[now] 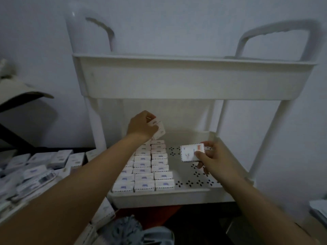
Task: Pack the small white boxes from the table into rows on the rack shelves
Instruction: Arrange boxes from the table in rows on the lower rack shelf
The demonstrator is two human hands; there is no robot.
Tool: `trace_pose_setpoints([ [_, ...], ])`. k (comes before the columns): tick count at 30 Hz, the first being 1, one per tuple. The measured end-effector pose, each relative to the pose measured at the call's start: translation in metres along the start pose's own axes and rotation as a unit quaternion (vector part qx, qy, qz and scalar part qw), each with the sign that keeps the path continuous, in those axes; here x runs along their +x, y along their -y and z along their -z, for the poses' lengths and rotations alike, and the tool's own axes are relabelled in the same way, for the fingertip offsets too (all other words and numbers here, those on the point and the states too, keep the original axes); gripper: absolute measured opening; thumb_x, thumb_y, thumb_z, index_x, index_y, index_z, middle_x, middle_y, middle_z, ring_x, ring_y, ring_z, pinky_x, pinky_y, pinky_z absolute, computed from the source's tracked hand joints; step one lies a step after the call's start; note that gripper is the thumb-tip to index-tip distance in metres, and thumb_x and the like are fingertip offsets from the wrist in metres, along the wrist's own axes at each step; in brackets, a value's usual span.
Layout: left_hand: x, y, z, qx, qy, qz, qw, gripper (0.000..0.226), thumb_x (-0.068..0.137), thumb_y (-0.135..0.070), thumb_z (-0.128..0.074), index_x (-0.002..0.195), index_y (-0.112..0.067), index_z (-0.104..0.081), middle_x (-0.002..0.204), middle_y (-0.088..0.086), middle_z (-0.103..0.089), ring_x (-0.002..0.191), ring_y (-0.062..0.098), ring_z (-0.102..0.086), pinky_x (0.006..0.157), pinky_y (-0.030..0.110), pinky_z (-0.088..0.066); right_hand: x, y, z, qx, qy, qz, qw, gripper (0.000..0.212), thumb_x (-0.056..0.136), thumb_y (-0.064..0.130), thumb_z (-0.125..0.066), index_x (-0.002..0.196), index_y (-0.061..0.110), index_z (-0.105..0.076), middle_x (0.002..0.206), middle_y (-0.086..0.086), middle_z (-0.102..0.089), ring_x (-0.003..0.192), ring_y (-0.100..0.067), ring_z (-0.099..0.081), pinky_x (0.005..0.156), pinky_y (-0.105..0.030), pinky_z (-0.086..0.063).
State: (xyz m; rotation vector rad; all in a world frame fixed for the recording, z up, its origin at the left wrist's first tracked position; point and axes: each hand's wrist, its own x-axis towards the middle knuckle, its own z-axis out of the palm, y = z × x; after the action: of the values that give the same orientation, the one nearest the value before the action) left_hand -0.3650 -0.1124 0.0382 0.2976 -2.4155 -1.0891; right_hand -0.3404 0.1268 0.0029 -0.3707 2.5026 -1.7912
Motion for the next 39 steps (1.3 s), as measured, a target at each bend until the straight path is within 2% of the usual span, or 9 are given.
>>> trace_pose_setpoints([
  [3, 0.004, 0.009, -0.009, 0.04, -0.017, -0.073, 0.996, 0.021, 0.09, -0.01, -0.059, 0.107, -0.02, -0.062, 0.113, 0.002, -0.064, 0.095, 0.016, -0.058, 0.076, 0.021, -0.046, 0.008, -0.002, -0.004, -0.009, -0.004, 0.007, 1.0, 0.027, 0.094, 0.015, -0.058, 0.12, 0.016, -0.049, 0.095, -0.01, -0.069, 0.052, -0.004, -0.059, 0.043, -0.017, -0.044],
  [6, 0.006, 0.016, -0.02, 0.148, 0.024, -0.153, 0.977, 0.028, 0.094, -0.008, -0.051, 0.118, -0.018, -0.06, 0.119, 0.006, -0.056, 0.102, 0.022, -0.057, 0.084, 0.023, -0.041, 0.014, -0.003, -0.007, -0.026, -0.024, 0.021, 0.999, 0.032, 0.095, 0.019, -0.059, 0.122, 0.025, -0.044, 0.099, -0.002, -0.067, 0.058, -0.001, -0.062, 0.043, -0.012, -0.043],
  [9, 0.009, 0.021, -0.026, 0.173, 0.04, -0.161, 0.971, 0.029, 0.095, -0.009, -0.049, 0.121, -0.018, -0.059, 0.119, 0.007, -0.053, 0.099, 0.025, -0.057, 0.085, 0.031, -0.045, 0.021, -0.006, -0.008, -0.038, -0.044, 0.021, 0.998, 0.033, 0.094, 0.024, -0.061, 0.121, 0.027, -0.041, 0.105, 0.005, -0.064, 0.077, -0.007, -0.066, 0.046, -0.012, -0.045],
  [15, 0.011, 0.02, -0.03, 0.17, 0.076, -0.175, 0.967, 0.03, 0.097, -0.012, -0.049, 0.125, -0.021, -0.058, 0.118, 0.006, -0.055, 0.102, 0.023, -0.056, 0.087, 0.029, -0.044, 0.046, -0.006, -0.014, -0.059, -0.081, 0.055, 0.993, 0.026, 0.094, 0.025, -0.061, 0.113, 0.021, -0.044, 0.106, 0.001, -0.064, 0.082, -0.007, -0.063, 0.045, -0.005, -0.041],
  [20, 0.014, 0.028, -0.033, 0.262, 0.152, -0.136, 0.943, 0.038, 0.098, -0.015, -0.047, 0.135, -0.021, -0.05, 0.132, 0.006, -0.052, 0.118, 0.022, -0.051, 0.097, 0.031, -0.04, 0.078, 0.003, -0.028, -0.12, -0.075, 0.104, 0.984, 0.03, 0.092, 0.027, -0.063, 0.12, 0.025, -0.053, 0.111, 0.004, -0.061, 0.091, -0.008, -0.061, 0.061, -0.015, -0.049],
  [23, 0.015, 0.033, -0.036, 0.298, 0.158, -0.146, 0.93, 0.041, 0.099, -0.016, -0.046, 0.139, -0.024, -0.048, 0.135, 0.004, -0.051, 0.12, 0.022, -0.05, 0.098, 0.03, -0.035, 0.102, 0.011, -0.041, -0.206, -0.074, 0.148, 0.964, 0.029, 0.091, 0.024, -0.064, 0.119, 0.026, -0.058, 0.117, -0.002, -0.06, 0.103, -0.016, -0.059, 0.084, -0.031, -0.051],
  [29, 0.011, 0.044, -0.038, 0.401, 0.114, -0.19, 0.889, 0.041, 0.094, -0.021, -0.047, 0.133, -0.032, -0.055, 0.116, -0.002, -0.062, 0.119, 0.021, -0.039, 0.104, 0.032, -0.025, 0.135, 0.01, -0.07, -0.262, -0.05, 0.21, 0.941, 0.03, 0.091, 0.014, -0.062, 0.121, 0.02, -0.062, 0.121, -0.006, -0.062, 0.11, -0.021, -0.058, 0.091, -0.029, -0.044],
  [35, 0.006, 0.038, -0.039, 0.461, 0.081, -0.236, 0.852, 0.031, 0.092, -0.018, -0.049, 0.119, -0.023, -0.065, 0.118, 0.001, -0.054, 0.117, 0.022, -0.04, 0.095, 0.031, -0.027, 0.145, 0.005, -0.087, -0.272, 0.041, 0.167, 0.947, 0.032, 0.091, 0.015, -0.064, 0.122, 0.02, -0.065, 0.124, -0.006, -0.064, 0.112, -0.022, -0.06, 0.095, -0.03, -0.045],
  [39, 0.002, 0.029, -0.04, 0.46, 0.09, -0.189, 0.863, 0.023, 0.091, -0.009, -0.051, 0.11, -0.015, -0.062, 0.11, 0.003, -0.062, 0.109, 0.023, -0.05, 0.09, 0.029, -0.031, 0.145, 0.004, -0.096, -0.289, 0.095, 0.164, 0.939, 0.031, 0.095, 0.01, -0.054, 0.124, 0.016, -0.065, 0.13, -0.008, -0.061, 0.117, -0.024, -0.056, 0.1, -0.032, -0.042],
])
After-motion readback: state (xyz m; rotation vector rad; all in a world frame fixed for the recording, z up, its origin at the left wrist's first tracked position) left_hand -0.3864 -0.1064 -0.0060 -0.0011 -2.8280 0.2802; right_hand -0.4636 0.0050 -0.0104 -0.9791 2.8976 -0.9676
